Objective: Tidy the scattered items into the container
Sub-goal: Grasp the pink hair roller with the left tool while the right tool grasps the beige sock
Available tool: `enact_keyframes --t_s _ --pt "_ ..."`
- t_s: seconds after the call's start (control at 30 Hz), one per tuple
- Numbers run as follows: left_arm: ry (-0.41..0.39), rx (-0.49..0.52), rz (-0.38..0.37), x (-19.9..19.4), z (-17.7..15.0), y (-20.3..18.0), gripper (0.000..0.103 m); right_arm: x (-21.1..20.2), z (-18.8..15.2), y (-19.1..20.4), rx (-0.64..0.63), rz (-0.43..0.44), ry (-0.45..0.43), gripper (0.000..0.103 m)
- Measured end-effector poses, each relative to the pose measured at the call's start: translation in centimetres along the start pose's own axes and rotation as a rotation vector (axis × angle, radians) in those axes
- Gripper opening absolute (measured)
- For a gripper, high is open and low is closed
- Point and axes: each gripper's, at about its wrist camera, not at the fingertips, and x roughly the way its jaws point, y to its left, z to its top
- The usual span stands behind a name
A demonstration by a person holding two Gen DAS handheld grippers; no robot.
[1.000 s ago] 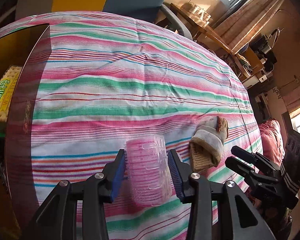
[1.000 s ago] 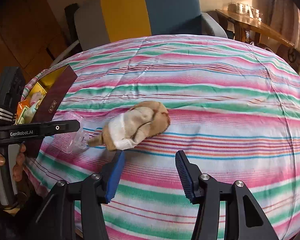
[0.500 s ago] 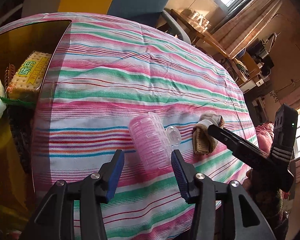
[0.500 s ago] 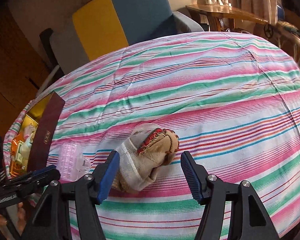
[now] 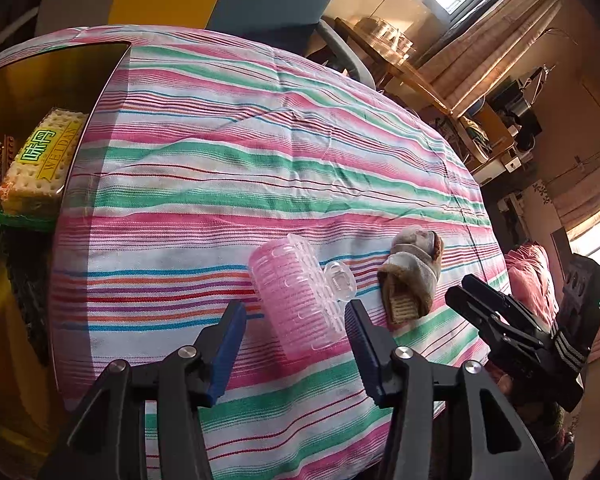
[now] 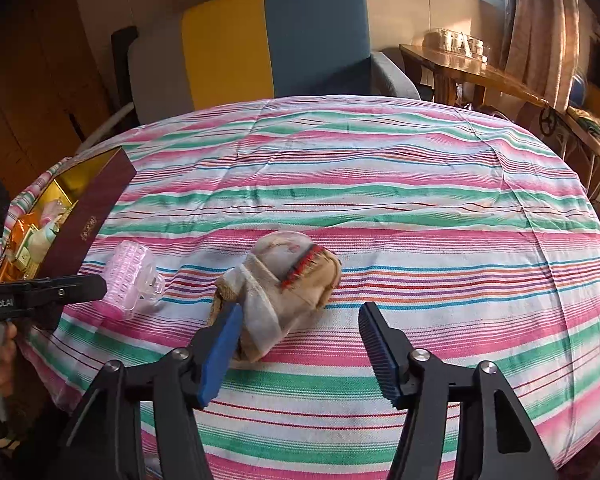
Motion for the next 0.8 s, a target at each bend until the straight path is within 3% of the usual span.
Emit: enact_keyframes --t_s 0.2,0.37,0.53,0.67,0.8 --pt "0.030 -0.036 -0.006 1.8 0.6 0.1 0.052 0.1 -0.2 -0.4 0.106 0.011 -0.004 0.065" --pt "0.010 -0.033 0.003 2.1 0.7 -0.5 0.050 1.1 -0.1 -0.6 0.187 0.017 0.008 0.065" --pt "-0.010 0.052 0.045 2.4 0.3 -2.0 0.046 2.1 0.0 -0.8 0.262 0.026 0.021 0.065" --pt "-0.013 0.098 0.030 2.8 0.1 -3.0 0.046 3.0 0.3 -0.9 0.297 0.030 0.033 0.065" --pt "0.003 0.065 -0.026 3.5 0.6 -2.4 0.048 3.7 0.7 -0.4 0.279 0.025 0.034 0.062"
